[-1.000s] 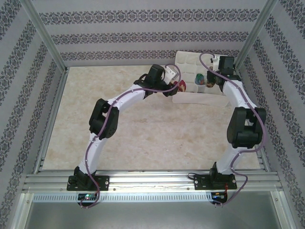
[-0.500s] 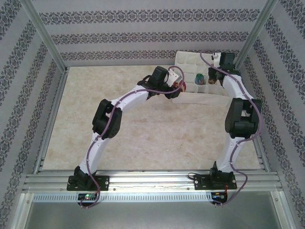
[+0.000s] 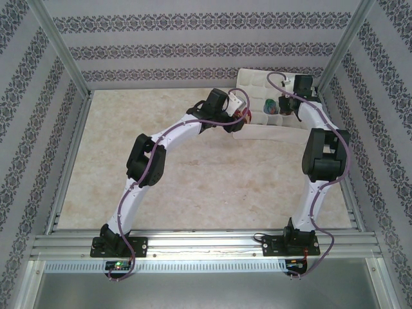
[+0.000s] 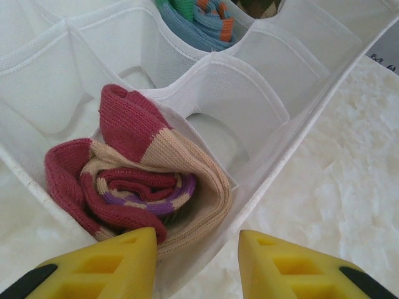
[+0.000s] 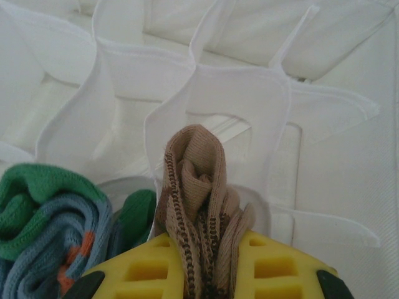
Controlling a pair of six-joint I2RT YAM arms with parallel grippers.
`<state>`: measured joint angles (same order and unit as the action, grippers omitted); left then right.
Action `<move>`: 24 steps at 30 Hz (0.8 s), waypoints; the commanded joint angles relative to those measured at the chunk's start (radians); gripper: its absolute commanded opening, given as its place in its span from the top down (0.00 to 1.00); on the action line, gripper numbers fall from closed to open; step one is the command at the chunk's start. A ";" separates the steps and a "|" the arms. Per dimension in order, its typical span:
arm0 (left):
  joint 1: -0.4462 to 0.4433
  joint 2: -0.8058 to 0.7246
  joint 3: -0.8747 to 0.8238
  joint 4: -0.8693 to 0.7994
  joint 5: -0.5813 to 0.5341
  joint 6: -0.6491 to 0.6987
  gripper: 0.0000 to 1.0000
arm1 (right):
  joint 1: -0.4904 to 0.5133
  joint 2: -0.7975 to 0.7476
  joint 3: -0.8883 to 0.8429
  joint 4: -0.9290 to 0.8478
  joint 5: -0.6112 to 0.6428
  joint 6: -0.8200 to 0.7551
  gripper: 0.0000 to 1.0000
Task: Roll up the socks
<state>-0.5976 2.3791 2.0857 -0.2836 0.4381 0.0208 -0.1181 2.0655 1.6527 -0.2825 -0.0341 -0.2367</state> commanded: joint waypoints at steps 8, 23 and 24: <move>-0.005 0.052 0.018 -0.083 -0.038 -0.009 0.60 | -0.003 0.058 -0.027 -0.001 0.029 -0.044 0.78; -0.004 0.052 0.032 -0.097 -0.050 0.003 0.60 | 0.011 -0.002 -0.083 0.073 0.025 -0.031 0.41; -0.003 0.052 0.035 -0.099 -0.048 0.006 0.60 | 0.011 -0.009 -0.074 0.068 0.029 -0.028 0.40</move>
<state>-0.6003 2.3836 2.1014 -0.3023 0.4194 0.0212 -0.1154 2.1113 1.5837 -0.2195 -0.0147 -0.2695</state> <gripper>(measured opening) 0.400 0.596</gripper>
